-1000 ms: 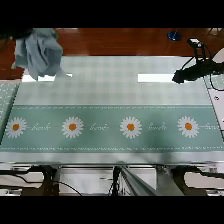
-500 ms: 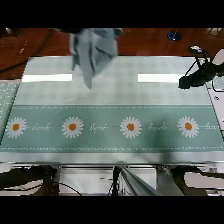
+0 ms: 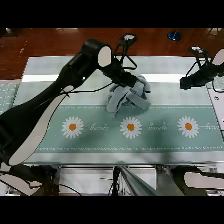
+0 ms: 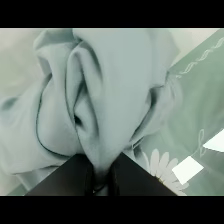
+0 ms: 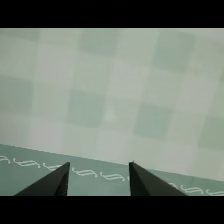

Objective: Fold the shirts.

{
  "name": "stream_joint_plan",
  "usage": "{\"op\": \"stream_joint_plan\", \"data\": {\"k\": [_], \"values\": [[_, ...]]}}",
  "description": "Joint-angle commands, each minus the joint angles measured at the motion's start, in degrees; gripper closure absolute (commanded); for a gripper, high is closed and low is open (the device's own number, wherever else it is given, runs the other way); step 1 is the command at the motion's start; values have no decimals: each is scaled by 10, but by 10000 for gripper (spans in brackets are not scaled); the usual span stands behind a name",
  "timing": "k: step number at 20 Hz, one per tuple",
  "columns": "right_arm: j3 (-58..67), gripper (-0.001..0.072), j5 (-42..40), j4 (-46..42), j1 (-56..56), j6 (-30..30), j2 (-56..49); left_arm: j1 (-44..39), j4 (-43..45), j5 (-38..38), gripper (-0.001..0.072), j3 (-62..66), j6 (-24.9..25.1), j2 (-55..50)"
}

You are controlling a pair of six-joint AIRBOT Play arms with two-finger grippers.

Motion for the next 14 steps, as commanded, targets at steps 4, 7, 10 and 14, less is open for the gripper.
{"op": "stream_joint_plan", "data": {"k": [4,7,10,14], "values": [[0,281,-8,-1,0,4,0,129,-31,-63,573,77,53,32],[0,281,-15,11,0,5,0,259,-32,-177,-13,85,47,80],[0,280,-22,20,0,5,0,367,-33,-318,-13,63,71,84],[0,280,-19,21,0,5,0,430,-33,-319,-13,-4,95,84]]}}
